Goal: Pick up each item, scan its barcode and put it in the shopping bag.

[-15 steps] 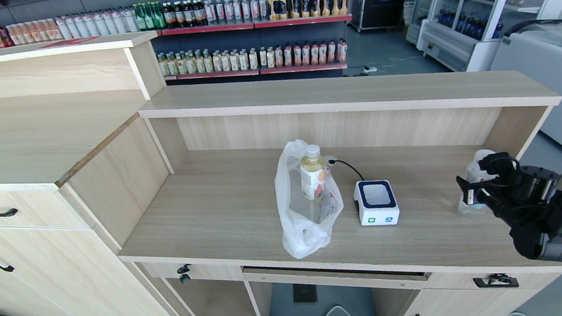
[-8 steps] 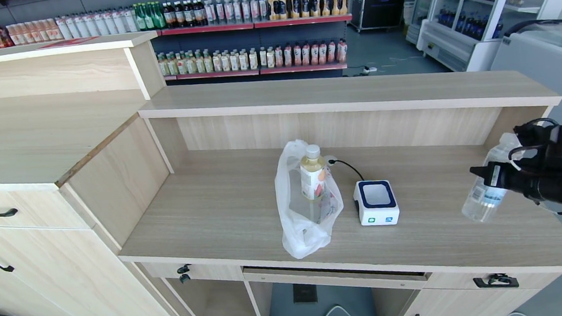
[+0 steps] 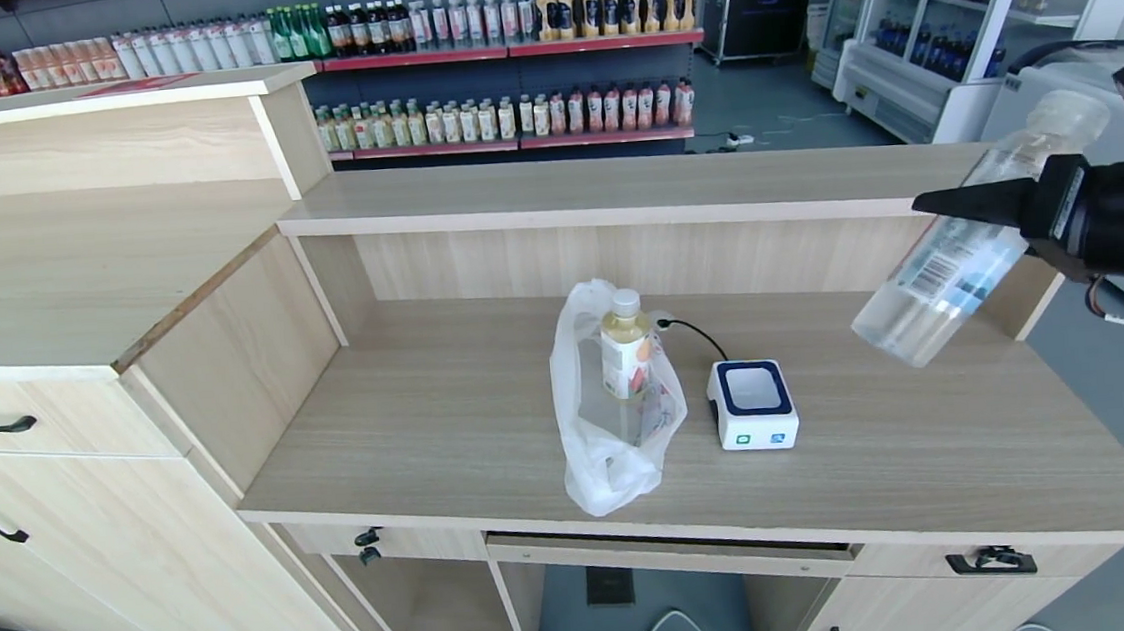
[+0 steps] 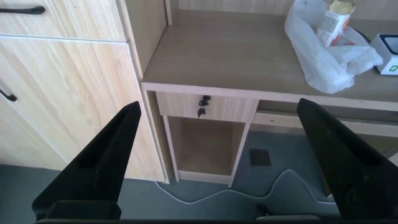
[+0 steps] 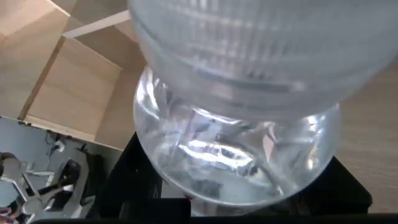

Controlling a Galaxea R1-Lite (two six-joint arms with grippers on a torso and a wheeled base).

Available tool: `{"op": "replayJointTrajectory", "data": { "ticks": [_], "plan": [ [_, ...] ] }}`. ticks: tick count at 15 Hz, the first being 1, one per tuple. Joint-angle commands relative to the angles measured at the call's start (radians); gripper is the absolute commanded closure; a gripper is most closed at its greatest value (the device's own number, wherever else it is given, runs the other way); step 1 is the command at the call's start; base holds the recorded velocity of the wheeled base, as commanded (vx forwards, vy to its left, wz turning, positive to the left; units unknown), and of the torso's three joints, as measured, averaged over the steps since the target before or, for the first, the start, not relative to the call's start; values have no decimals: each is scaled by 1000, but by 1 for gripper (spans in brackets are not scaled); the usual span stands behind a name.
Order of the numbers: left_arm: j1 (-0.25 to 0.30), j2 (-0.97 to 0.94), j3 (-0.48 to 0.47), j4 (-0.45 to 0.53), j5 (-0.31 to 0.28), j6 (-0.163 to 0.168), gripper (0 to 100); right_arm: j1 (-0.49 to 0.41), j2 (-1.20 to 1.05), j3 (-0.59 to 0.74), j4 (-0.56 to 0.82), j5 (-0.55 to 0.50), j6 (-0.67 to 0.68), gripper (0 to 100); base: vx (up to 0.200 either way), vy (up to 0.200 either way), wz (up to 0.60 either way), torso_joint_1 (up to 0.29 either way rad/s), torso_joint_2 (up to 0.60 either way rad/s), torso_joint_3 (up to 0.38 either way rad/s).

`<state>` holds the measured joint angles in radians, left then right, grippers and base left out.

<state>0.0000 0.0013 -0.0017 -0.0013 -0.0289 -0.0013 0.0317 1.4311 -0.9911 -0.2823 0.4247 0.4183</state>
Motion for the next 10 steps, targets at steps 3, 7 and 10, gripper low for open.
{"op": "replayJointTrajectory", "data": {
  "ticks": [3,7,10],
  "plan": [
    [0,0,0,0,0,0,0,162,-144,-55,49,120,48,100,0,0,0,0,0,0],
    [0,0,0,0,0,0,0,275,-173,-58,51,126,46,100,0,0,0,0,0,0],
    [0,0,0,0,0,0,0,395,-251,-49,126,126,48,100,0,0,0,0,0,0]
  ]
}}
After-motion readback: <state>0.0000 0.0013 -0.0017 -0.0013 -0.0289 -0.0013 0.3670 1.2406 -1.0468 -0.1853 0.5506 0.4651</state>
